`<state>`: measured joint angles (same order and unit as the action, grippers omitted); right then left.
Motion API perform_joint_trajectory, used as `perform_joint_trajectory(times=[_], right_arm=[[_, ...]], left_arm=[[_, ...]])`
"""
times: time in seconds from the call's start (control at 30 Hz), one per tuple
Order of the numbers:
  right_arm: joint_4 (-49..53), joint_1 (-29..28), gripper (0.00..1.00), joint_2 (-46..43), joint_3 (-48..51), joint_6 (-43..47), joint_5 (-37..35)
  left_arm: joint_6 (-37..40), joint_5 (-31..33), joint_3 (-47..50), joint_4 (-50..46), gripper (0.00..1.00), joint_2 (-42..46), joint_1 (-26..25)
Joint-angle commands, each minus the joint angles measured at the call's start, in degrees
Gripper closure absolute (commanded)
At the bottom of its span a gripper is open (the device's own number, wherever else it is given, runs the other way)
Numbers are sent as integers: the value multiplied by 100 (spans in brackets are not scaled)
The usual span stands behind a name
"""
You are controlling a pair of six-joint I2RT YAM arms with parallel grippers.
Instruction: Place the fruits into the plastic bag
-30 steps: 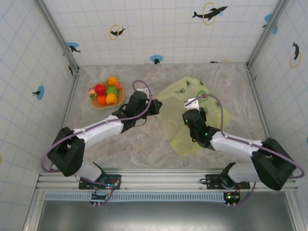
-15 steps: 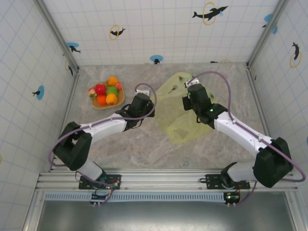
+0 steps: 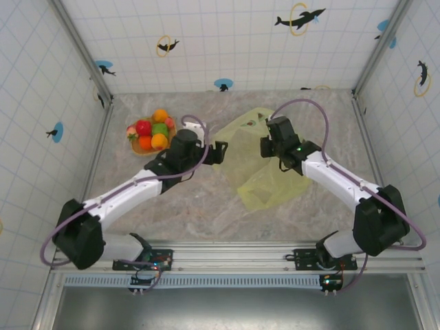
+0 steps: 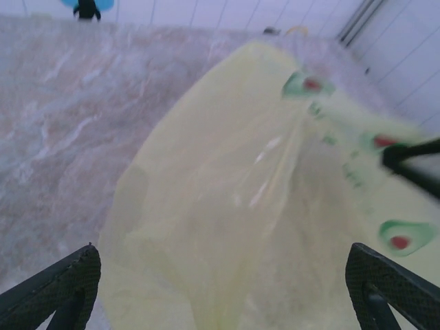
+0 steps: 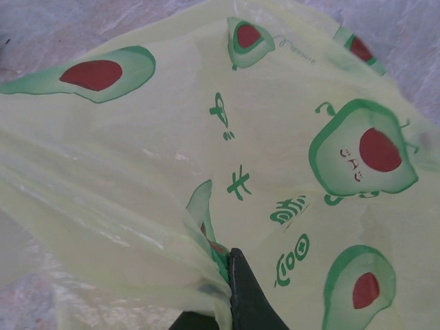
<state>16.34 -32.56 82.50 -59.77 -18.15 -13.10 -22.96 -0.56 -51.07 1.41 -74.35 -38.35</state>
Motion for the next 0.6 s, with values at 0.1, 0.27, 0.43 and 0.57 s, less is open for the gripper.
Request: perform_joint_trajectory(times=[0.1,0.27,0.43,0.57], right_arm=[[-299,47,100,179,-193,-474,447],[-373,100,100,305,-260,-418,628],[-381,120,100,480,-350,-314,850],[-384,140,100,563,-403,-246,956]], left_arm=[[-655,-41,127,-673,7,627,1066],[-758,328,-114,-941,7,555,2407],[-257,854,-932,-1326,6,-395,3370],[276,1186,-1870,-1885,6,-1420,3604]])
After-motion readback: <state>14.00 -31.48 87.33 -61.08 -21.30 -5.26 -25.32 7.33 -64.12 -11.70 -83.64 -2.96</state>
